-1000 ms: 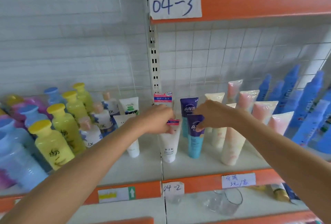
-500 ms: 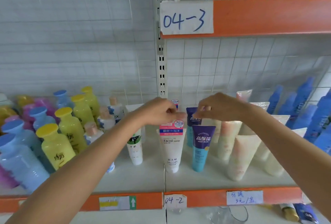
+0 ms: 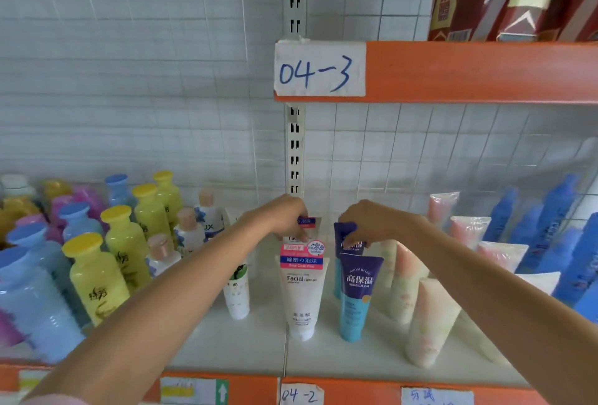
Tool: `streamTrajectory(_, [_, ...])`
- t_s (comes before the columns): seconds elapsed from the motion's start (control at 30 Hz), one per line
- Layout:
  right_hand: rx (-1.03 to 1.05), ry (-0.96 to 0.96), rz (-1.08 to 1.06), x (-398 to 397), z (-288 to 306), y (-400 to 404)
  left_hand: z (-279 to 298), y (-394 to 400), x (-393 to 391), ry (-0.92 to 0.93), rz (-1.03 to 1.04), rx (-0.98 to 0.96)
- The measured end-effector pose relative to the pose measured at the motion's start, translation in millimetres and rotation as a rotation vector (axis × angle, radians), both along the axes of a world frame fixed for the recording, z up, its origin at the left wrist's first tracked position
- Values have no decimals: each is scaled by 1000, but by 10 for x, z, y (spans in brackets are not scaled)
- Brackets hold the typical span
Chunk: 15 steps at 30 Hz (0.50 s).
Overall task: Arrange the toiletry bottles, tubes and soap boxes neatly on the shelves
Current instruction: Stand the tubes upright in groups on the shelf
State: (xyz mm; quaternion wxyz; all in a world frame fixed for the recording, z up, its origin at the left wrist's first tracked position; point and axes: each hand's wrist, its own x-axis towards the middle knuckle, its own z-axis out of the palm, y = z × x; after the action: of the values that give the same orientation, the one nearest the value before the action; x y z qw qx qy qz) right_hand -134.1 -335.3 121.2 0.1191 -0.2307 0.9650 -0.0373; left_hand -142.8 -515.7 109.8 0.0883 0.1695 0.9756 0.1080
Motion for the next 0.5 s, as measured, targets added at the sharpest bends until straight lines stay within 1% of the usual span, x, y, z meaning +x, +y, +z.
streamTrajectory(0.2, [-50,-4,36,6,-42,64,-30,-50,193,31,-51,-15])
streamTrajectory(0.37, [20,43,72,-16,-42,43,-75,-39,199,59,-37,-16])
streamTrajectory(0.43, [52,71,74,6,6,31,-58,-43,206,38,-45,-8])
streamTrajectory(0.5, [24,86,49,49,98,15,22,-88,234,34,-61,19])
